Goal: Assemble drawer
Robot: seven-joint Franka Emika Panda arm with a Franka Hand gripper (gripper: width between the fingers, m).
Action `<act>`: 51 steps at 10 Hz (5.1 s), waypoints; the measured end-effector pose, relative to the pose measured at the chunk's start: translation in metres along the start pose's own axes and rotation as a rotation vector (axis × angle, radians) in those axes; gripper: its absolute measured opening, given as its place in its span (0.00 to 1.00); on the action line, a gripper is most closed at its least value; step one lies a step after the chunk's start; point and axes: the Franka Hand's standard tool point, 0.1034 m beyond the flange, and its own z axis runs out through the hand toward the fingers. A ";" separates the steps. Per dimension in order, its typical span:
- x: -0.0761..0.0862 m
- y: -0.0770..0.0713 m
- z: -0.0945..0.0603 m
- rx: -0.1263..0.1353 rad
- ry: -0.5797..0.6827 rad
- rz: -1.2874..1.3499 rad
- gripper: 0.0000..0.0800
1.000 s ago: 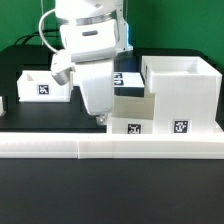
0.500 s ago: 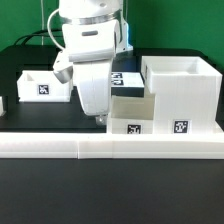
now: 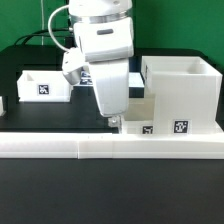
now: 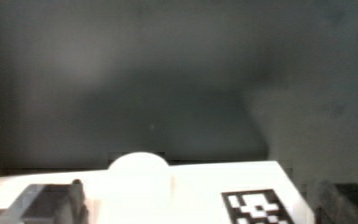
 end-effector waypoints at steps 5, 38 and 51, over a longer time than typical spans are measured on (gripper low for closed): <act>-0.014 -0.008 0.001 0.014 0.000 0.015 0.81; -0.089 -0.133 -0.022 -0.172 -0.010 0.806 0.81; -0.091 -0.188 0.001 -0.258 0.052 1.383 0.81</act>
Offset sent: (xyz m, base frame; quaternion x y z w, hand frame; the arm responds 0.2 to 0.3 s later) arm -0.0136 -0.0255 0.0044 -0.0105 -0.0177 -0.0126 0.9997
